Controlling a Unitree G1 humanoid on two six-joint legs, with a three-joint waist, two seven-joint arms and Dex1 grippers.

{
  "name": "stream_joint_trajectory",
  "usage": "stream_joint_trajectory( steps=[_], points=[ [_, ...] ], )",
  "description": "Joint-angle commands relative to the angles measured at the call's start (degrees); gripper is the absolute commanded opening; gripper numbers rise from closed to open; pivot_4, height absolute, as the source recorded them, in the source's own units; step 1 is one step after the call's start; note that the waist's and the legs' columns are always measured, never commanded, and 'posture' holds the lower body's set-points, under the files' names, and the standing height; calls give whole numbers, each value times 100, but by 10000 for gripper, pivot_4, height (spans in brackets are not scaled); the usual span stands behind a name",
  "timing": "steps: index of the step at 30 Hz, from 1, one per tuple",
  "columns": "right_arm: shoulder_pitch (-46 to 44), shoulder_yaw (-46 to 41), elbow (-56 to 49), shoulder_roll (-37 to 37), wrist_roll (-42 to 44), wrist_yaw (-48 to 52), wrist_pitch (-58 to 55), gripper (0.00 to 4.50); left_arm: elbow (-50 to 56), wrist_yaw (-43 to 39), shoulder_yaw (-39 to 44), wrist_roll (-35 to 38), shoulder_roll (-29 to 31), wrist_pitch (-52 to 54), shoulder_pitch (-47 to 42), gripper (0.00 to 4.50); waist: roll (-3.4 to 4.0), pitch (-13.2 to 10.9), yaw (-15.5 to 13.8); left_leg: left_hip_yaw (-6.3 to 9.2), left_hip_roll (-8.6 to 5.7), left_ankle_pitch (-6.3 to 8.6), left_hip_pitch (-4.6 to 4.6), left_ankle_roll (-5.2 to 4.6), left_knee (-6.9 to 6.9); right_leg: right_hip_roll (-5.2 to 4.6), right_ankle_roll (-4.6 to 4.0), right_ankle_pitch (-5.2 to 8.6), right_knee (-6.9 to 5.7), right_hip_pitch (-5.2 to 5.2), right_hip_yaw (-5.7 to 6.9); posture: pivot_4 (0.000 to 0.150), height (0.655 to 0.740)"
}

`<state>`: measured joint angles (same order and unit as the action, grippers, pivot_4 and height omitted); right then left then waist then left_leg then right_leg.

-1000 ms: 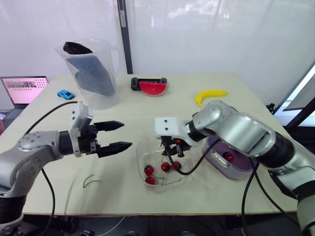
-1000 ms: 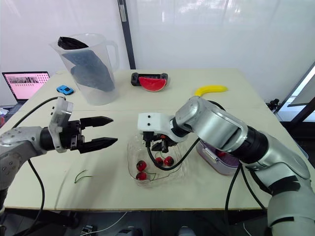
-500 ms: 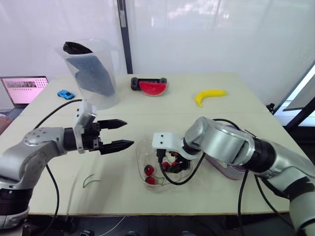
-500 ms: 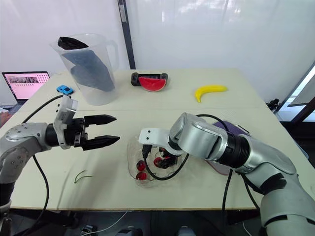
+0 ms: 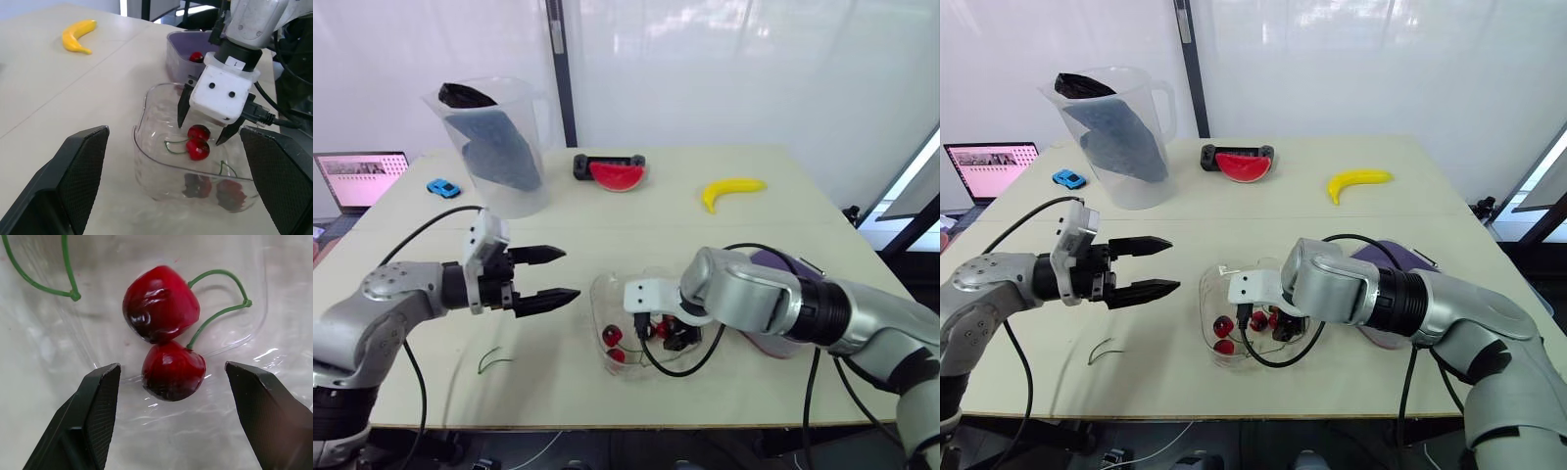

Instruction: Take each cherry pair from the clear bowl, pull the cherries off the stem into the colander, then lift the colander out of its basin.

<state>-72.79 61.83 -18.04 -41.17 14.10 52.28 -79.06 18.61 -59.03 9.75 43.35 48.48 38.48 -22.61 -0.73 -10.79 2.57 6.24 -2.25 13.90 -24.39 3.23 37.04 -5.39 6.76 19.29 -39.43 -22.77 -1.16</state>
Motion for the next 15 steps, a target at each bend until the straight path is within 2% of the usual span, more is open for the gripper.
stream_joint_trajectory(
  steps=[1, 2, 8, 15],
  points=[
    [-57, -51, 17, 81, -79, -13, 13, 27513, 180, 13, 134, 29, 75, -34, 4, 45000, 0, 0, 0, 0, 0, 0, 0, 0, 0, 1, 0, 0, 0, 0, 0, 1500, 7400],
    [-25, -48, 60, 95, -99, -27, 38, 24226, 179, 15, 129, 27, 75, -33, 5, 45000, 0, 0, 0, 0, 0, 0, 0, 0, 0, 1, 0, 0, 0, 0, 0, 1500, 7400],
    [41, -395, 159, 164, -112, -61, 181, 24226, 119, -5, 99, 6, 84, -33, -32, 45000, 0, 0, -2, 0, 0, 0, 0, 0, 1, 0, 0, 0, 0, 1, 0, 1500, 7400],
    [-82, -941, -281, -245, 49, 391, 393, 24226, 7, -41, 76, -44, 81, -53, -79, 45000, 0, 0, -3, 0, -1, 0, 0, -1, 0, 0, 0, 0, 0, 1, 0, 1500, 7400]
  ],
)
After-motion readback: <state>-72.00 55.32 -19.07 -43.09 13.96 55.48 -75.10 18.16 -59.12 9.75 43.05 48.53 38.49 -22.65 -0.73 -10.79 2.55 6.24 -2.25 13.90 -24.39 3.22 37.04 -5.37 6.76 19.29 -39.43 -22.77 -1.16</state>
